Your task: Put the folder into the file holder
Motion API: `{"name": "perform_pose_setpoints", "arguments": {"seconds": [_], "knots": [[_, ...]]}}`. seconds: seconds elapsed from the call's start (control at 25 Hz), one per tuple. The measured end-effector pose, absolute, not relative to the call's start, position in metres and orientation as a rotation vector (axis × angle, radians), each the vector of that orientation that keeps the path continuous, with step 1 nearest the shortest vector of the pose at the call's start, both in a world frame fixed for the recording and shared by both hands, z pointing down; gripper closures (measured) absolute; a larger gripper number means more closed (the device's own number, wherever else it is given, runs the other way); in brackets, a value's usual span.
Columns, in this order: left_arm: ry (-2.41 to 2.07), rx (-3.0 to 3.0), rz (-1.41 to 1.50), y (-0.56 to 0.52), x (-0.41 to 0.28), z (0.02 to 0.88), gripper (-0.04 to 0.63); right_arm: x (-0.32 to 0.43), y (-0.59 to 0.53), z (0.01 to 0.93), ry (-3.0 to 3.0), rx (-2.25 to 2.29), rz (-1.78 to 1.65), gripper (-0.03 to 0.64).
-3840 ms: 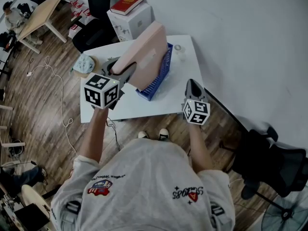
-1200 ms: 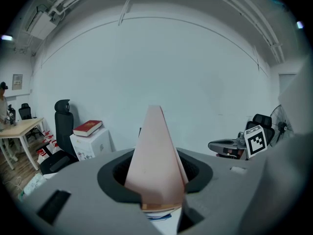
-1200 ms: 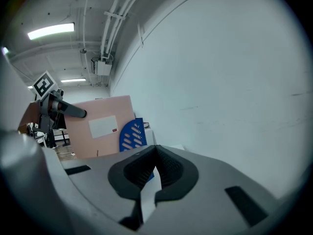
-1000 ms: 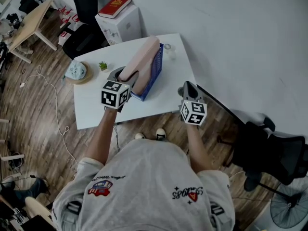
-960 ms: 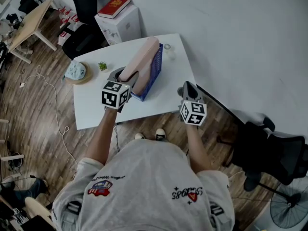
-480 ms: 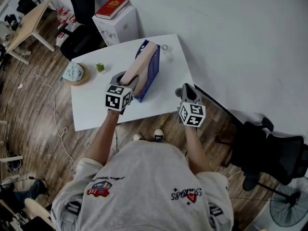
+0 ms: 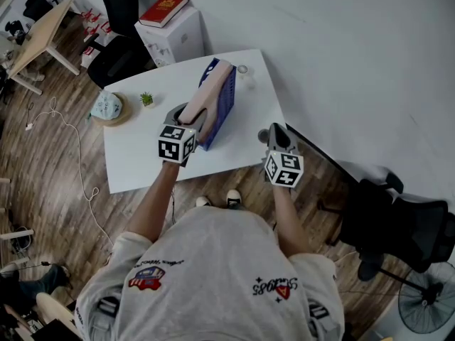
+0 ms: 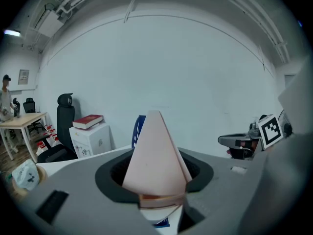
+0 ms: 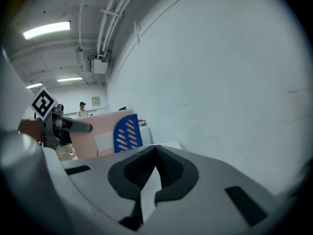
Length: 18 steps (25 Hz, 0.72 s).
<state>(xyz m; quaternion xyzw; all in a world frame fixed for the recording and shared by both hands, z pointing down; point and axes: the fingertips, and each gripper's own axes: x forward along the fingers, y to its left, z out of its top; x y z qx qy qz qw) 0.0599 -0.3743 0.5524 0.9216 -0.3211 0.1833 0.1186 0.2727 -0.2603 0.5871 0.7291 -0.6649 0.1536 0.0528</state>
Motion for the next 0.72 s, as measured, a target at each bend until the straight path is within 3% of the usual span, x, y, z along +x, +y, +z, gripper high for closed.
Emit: {"name": "perform_pose_setpoints", "arguments": {"seconds": [0.72], "knots": [[-0.873,2.713,0.231,-0.351,0.014,0.515,0.376,0.224,-0.287,0.569,-2.168,2.062,0.414,0.624]]}}
